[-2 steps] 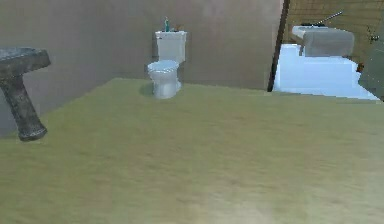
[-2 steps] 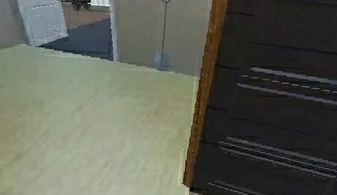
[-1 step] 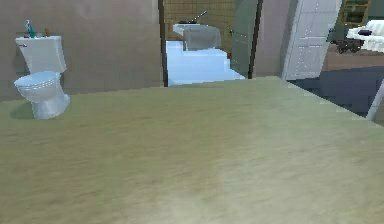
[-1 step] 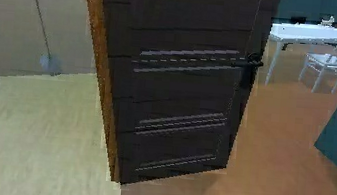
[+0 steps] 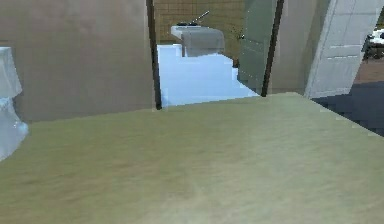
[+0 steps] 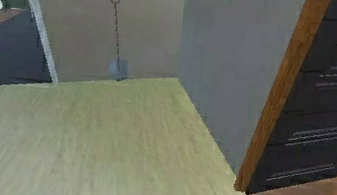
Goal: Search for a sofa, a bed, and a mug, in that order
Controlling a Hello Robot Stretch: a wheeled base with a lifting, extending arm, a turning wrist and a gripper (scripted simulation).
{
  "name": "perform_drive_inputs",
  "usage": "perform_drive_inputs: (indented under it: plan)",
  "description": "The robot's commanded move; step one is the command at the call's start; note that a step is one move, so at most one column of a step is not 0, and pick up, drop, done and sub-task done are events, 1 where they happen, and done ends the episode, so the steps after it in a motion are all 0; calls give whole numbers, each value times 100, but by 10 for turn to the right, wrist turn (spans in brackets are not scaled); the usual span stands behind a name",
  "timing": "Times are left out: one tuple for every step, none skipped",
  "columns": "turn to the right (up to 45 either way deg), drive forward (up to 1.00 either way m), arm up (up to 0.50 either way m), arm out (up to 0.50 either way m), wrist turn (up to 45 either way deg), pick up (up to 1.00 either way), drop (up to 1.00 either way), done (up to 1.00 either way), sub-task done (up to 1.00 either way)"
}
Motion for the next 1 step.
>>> perform_drive_inputs:
  plan:
    - [30,0,0,0,0,0,0,0,0]
